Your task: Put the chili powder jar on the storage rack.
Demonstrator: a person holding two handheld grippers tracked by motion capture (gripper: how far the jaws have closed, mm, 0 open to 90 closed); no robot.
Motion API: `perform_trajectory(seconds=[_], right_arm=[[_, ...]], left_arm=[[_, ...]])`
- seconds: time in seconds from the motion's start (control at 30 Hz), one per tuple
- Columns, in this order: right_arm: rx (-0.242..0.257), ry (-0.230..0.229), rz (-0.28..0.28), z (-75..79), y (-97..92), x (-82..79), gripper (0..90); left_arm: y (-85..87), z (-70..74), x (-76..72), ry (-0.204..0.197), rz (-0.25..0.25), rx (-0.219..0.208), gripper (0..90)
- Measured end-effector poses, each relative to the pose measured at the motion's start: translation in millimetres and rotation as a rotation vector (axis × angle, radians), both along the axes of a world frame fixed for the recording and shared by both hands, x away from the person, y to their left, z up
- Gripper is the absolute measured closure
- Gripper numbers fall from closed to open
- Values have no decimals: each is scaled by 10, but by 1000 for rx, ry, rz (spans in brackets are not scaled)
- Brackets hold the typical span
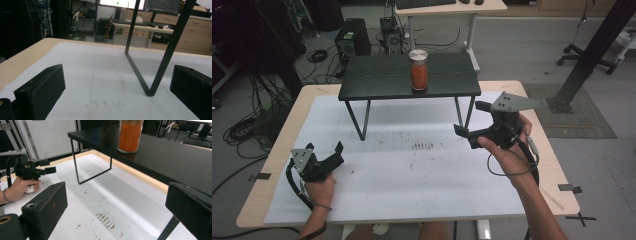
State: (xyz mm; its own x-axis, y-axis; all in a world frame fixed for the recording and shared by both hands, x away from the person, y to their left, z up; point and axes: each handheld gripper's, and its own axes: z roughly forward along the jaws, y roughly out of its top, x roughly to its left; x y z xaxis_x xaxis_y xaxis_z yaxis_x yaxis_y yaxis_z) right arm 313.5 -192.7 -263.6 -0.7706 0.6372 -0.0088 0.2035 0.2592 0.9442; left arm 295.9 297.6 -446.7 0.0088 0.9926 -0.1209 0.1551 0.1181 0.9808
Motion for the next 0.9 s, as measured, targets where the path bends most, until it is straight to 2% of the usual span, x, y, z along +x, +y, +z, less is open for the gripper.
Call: perform_trajectory(seconds=[0.53, 0.9], right_arm=[[-7, 22, -7, -336, -108, -151, 34], [-26, 45, 1, -536, -77, -147, 34]], left_arm=[[-25, 0, 5, 4, -2, 18, 2], [-25, 1, 3, 6, -4, 21, 2]])
